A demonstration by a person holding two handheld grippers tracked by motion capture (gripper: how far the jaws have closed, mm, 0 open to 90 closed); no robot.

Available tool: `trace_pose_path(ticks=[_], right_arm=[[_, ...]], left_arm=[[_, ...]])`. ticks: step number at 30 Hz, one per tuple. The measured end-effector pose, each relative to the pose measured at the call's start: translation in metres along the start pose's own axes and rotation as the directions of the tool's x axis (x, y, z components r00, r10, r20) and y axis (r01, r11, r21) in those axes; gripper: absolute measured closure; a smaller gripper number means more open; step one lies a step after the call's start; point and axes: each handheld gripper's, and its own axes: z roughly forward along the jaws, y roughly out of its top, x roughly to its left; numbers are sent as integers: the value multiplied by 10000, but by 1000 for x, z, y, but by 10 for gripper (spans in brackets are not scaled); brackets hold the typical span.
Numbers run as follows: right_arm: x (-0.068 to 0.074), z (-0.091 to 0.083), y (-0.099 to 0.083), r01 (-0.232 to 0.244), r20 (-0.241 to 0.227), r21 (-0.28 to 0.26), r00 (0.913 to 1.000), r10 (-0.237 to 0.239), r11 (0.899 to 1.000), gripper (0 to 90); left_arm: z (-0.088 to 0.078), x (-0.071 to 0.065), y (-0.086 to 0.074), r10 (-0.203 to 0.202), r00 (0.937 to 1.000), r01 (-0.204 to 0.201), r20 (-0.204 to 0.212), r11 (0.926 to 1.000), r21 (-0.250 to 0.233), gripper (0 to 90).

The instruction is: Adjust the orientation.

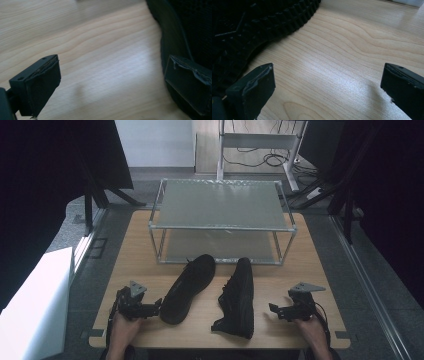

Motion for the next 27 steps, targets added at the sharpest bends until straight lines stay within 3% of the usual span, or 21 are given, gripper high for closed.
trace_pose_path(ticks=[7,13,24,27], right_arm=[[0,0,0,-14,-41,-1,10000,14,10000,0],[0,0,0,-29,-42,-20,10000,29,10000,0],[0,0,0,-7,-45,-21,10000,7,10000,0],[0,0,0,-23,-54,-6,10000,23,10000,0]], left_arm=[[-3,-14,0,363,9989,-364,286,9993,52,2],[-2,-31,2,797,9942,-801,716,9968,27,0],[5,-50,9,1112,9886,-1105,1017,9938,-128,0],[5,-53,10,1262,9880,-1254,888,9920,-144,0]])
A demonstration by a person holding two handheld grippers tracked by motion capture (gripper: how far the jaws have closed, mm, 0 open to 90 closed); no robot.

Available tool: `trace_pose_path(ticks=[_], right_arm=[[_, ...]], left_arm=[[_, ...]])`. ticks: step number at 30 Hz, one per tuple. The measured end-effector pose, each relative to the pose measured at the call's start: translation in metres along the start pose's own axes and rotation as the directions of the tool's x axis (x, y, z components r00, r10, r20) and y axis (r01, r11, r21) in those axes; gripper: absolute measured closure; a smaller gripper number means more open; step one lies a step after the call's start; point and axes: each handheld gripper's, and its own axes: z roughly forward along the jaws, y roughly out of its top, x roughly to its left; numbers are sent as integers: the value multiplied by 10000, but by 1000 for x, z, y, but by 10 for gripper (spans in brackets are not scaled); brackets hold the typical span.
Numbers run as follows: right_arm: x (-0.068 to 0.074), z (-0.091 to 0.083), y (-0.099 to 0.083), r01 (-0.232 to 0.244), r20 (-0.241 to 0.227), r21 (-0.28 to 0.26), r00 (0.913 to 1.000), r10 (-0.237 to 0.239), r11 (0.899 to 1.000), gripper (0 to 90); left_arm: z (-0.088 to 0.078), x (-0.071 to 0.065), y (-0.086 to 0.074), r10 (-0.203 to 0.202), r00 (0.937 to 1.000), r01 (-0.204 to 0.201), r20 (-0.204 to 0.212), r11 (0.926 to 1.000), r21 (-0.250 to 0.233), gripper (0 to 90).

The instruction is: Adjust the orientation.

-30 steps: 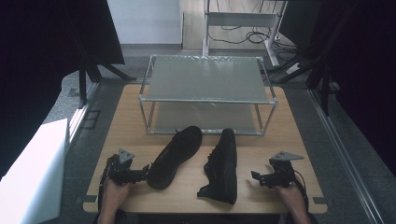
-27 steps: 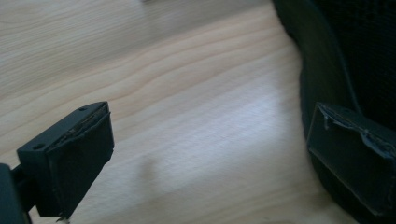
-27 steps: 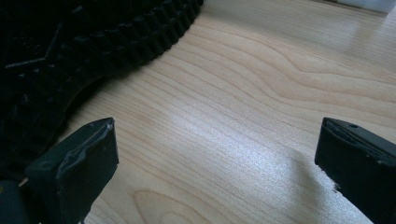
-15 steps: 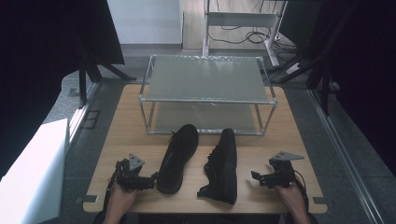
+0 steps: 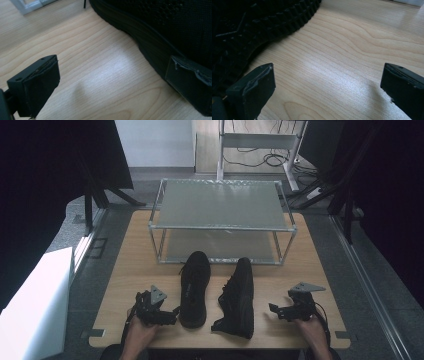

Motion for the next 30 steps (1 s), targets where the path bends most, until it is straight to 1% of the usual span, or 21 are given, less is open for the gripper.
trace_pose_path(ticks=[1,2,4,5,6,13,15,16,18,22,23,25,26,27,28,30], right_arm=[[0,0,0,-19,0,-9,10000,19,10000,0],[0,0,0,-19,0,-9,10000,19,10000,0],[0,-1,0,-26,17,-46,10000,26,10000,0],[-1,-1,0,-35,22,-59,10000,35,10000,0],[-1,-1,0,-34,16,-74,10000,35,10000,0],[0,-4,2,-56,36,-261,10000,57,9996,0],[1,-6,3,-25,33,-301,10000,26,9995,0],[1,-6,3,-25,33,-301,10000,26,9995,0],[3,-8,6,-17,13,-380,10000,18,9993,0],[7,-13,13,42,58,-527,10000,-39,9986,0],[7,-13,15,71,85,-564,9999,-66,9984,0],[8,-14,17,110,61,-568,9999,-107,9983,0],[11,-15,22,243,33,-612,9997,-241,9978,0],[13,-16,24,299,45,-621,9995,-297,9976,0],[15,-16,26,352,38,-625,9994,-350,9974,0],[17,-17,28,373,15,-624,9993,-373,9974,0]], left_arm=[[0,1,0,79,9997,-79,-218,10000,-6,0],[0,1,0,79,9997,-79,-218,10000,-6,0],[-2,4,0,-121,9990,120,-421,9999,-34,0],[-2,6,-1,-261,9988,258,-406,9996,-77,0],[-3,10,-3,-529,9979,525,-380,9986,-114,0],[-3,16,-6,-800,9964,799,-290,9968,-54,0],[-3,17,-7,-982,9949,982,-210,9952,-10,0],[-3,17,-7,-982,9949,982,-210,9952,-10,0],[-4,19,-8,-1143,9933,1142,-183,9934,-99,0],[-4,21,-8,-1176,9929,1173,-162,9929,-174,0],[-3,21,-9,-1091,9937,1088,-255,9940,-103,0],[-3,20,-9,-1033,9942,1032,-291,9946,-47,0],[-2,20,-9,-918,9951,922,-368,9957,74,0],[-2,20,-9,-918,9951,922,-368,9957,74,0],[-1,19,-9,-814,9958,820,-422,9966,124,0],[-1,19,-8,-805,9958,811,-438,9966,125,0]])
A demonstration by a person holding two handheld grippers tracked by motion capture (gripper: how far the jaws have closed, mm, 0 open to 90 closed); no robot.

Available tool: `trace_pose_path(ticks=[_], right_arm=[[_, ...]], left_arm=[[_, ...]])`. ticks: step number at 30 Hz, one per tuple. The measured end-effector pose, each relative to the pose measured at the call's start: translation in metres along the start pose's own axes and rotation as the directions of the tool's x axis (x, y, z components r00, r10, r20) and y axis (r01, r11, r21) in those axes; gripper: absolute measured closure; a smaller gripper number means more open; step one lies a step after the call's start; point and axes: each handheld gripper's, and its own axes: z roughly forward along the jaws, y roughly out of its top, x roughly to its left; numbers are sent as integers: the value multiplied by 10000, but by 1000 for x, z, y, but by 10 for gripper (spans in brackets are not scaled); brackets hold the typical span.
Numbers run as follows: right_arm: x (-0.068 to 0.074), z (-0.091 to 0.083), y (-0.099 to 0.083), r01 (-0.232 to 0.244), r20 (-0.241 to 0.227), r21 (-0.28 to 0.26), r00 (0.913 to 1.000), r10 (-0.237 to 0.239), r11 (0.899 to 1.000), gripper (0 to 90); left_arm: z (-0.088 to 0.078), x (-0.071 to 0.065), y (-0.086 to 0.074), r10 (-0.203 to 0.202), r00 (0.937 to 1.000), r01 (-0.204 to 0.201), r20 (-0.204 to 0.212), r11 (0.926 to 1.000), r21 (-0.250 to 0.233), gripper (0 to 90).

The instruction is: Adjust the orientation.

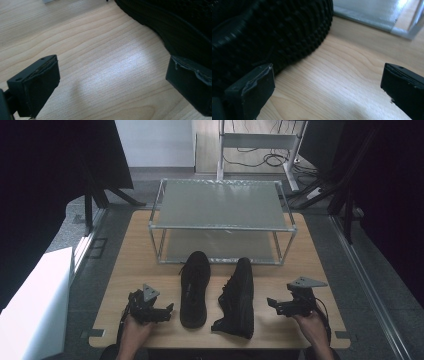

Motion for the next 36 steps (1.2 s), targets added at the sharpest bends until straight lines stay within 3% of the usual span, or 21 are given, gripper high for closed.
trace_pose_path(ticks=[12,19,26,32,36], right_arm=[[25,3,38,549,-375,-20,9978,-549,9985,0],[42,18,57,880,-421,79,9953,-876,9961,0],[46,34,60,834,-312,498,9962,-819,9953,0],[42,30,57,647,-241,537,9977,-635,9965,0],[37,23,50,267,-70,276,9996,-265,9993,0]], left_arm=[[1,1,-1,67,9998,-63,-165,9997,237,0],[1,1,-1,77,9998,-71,-178,9994,328,0],[2,0,-1,125,9997,-115,-206,9989,461,0],[2,1,-2,64,9997,-54,-219,9988,477,0],[2,1,-2,89,9997,-78,-215,9987,497,0]])
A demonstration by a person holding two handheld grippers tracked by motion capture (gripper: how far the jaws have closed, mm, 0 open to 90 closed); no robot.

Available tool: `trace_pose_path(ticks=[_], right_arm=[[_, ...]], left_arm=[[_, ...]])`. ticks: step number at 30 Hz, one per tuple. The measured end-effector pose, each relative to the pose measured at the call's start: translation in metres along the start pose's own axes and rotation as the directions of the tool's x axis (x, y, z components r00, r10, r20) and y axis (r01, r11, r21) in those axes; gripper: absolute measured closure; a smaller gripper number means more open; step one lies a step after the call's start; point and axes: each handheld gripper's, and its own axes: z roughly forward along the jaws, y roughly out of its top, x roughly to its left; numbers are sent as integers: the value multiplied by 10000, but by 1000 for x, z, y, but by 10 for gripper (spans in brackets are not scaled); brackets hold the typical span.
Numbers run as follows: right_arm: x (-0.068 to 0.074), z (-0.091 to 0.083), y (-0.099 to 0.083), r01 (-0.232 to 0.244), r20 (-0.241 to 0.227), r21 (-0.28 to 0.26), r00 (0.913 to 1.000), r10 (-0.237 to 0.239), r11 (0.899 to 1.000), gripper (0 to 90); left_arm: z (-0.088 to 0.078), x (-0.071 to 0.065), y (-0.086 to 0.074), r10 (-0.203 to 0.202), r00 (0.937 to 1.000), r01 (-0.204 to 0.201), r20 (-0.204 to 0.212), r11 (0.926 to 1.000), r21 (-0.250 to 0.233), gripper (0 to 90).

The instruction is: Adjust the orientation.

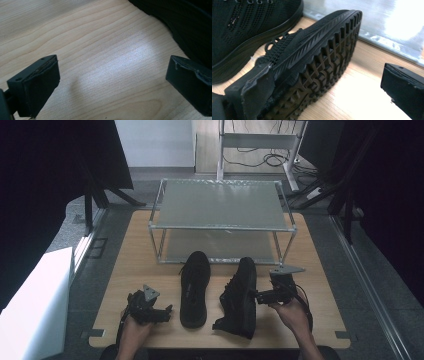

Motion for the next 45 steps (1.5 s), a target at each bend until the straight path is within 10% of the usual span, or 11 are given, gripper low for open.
trace_pose_path(ticks=[18,27,32,45], right_arm=[[-40,-33,-42,-1660,74,-709,9859,1669,9836,29],[-52,-36,-54,-1899,147,-545,9815,1910,9803,59],[-62,-32,-64,-1626,1099,53,9808,1611,9867,119],[-74,-40,-76,-2260,784,-432,9703,2288,9732,87]], left_arm=[[1,0,0,-109,9999,109,97,9999,-5,0],[1,1,0,-180,9997,180,186,9998,-6,0],[0,2,0,-232,9995,233,230,9997,-51,0],[-3,3,1,-627,9976,629,302,9980,-40,0]])
